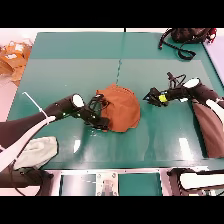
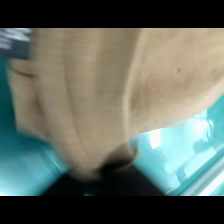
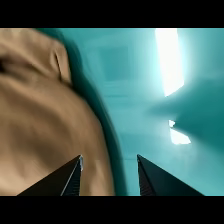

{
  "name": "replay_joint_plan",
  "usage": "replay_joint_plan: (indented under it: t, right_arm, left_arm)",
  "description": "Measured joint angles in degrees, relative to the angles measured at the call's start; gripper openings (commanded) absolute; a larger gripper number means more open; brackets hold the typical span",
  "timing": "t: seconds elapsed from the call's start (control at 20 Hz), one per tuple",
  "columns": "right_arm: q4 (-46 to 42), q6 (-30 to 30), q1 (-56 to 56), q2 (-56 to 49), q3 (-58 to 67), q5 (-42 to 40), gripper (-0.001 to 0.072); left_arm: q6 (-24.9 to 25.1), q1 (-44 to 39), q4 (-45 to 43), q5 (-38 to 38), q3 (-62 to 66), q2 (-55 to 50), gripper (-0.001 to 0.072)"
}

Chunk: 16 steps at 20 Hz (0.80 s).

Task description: Fold the shirts.

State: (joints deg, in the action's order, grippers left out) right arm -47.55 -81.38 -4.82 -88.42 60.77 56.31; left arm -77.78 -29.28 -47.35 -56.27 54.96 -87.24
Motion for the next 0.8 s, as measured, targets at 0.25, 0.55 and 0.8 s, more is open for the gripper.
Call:
replay_joint_plan:
  t: [0.25, 0.55, 0.8]
  right_arm:
    - [3.78, 0.83, 2.86, -8.22, 6.56, -0.33, 0.0401]
    - [8.46, 1.03, 6.99, -15.74, 11.50, -1.03, 0.0202]
    - [9.33, 2.32, 7.37, -18.03, 13.79, 2.95, 0.0013]
  left_arm:
    - [1.01, 5.57, -1.64, -6.21, 0.59, -0.85, 0.0025]
    - [3.17, 13.29, -3.17, -8.92, 0.79, -1.03, 0.0025]
    - [4.17, 15.28, -5.92, -8.63, 1.57, -1.03, 0.0024]
